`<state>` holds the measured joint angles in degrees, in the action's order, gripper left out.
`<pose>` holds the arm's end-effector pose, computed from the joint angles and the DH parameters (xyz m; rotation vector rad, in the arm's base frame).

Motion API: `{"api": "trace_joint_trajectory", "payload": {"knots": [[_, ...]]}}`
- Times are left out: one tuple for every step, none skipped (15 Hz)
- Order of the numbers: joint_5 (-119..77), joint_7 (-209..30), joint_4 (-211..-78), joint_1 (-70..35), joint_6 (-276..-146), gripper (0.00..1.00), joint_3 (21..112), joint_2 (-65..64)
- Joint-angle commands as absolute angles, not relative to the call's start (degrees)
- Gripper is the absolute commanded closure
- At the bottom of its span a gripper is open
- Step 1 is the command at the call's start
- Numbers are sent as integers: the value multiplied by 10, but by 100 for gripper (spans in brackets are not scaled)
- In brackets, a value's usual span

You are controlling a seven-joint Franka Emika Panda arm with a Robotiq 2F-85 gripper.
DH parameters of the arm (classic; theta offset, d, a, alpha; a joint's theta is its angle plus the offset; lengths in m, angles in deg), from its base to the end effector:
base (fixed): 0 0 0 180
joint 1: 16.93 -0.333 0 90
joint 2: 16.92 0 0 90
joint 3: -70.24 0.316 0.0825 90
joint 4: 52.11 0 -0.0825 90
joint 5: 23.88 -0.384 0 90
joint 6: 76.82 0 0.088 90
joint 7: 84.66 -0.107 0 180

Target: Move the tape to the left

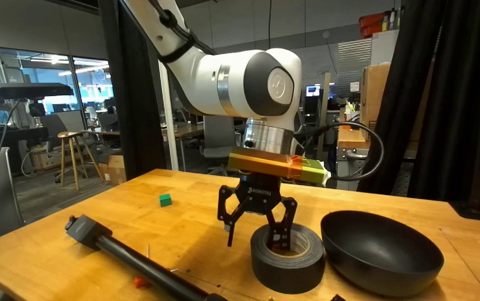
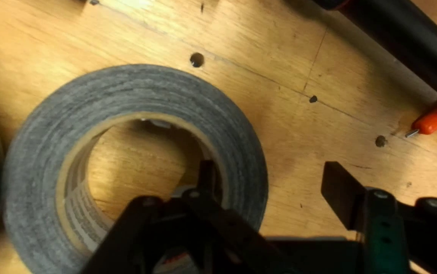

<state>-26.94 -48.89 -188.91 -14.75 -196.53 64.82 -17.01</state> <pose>0.4546 -0.0580 0.2982 -2.8902 -0.6741 0.3888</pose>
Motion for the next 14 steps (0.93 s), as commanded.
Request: {"api": "trace_joint_trajectory", "payload": {"knots": [[-268,-490,-1877,-141,-1960,58,654,-164],[-267,-491,-1877,-141,-1960,65,655,-164],[-266,-492,-1877,-141,-1960,73,655,-164],[-265,-494,-1877,-142,-1960,80,655,-165],[-263,-498,-1877,-143,-1960,87,657,-166],[-260,-503,-1877,-145,-1961,92,659,-166],[-257,-509,-1878,-149,-1962,92,663,-167],[-255,-516,-1879,-154,-1961,92,670,-168],[-254,-522,-1879,-158,-1961,92,676,-169],[-250,-536,-1878,-165,-1962,92,686,-168],[-237,-552,-1875,-169,-1962,92,692,-168],[-231,-573,-1873,-173,-1952,91,700,-175],[-215,-592,-1873,-180,-1951,92,709,-179],[-204,-607,-1873,-188,-1949,93,719,-180]]}}
